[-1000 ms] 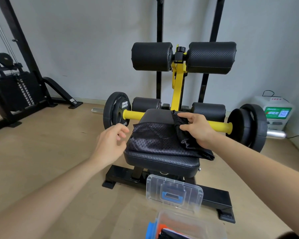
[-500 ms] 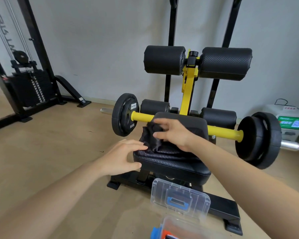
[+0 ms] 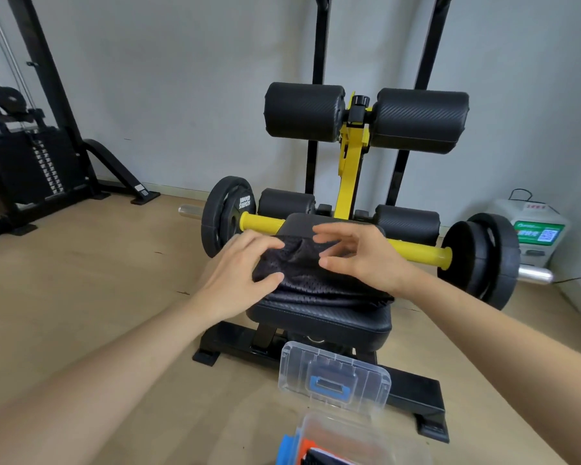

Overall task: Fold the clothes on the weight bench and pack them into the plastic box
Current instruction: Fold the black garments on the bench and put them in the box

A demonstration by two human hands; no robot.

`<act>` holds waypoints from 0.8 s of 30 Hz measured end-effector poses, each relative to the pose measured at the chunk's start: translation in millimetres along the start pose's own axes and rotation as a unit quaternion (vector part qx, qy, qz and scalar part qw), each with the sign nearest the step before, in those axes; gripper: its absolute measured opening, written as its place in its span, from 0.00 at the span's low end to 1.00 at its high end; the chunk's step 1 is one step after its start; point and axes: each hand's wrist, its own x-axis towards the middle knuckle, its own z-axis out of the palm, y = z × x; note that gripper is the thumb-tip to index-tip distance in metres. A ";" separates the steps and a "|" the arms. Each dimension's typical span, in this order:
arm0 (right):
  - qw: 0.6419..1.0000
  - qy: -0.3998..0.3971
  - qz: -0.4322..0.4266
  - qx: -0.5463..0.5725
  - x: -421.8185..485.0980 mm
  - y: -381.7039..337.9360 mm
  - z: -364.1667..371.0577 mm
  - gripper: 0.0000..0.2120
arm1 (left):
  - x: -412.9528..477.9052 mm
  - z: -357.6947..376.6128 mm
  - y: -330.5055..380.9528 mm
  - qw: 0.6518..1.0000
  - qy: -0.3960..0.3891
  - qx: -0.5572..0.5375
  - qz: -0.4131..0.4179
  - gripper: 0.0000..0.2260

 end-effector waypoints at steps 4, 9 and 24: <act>0.983 -0.051 0.017 -0.177 -22.9 21.7 -18.8 0.18 | 8.0 7.9 4.5 0.995 -0.091 0.037 0.014 0.17; 0.958 -0.084 0.018 -0.274 -37.1 40.9 -35.6 0.17 | 8.8 11.3 0.2 0.994 -0.085 0.061 0.013 0.10; 0.986 0.021 0.056 -0.158 -51.2 47.8 -38.4 0.06 | -5.1 -2.2 5.7 0.988 -0.028 0.151 0.006 0.10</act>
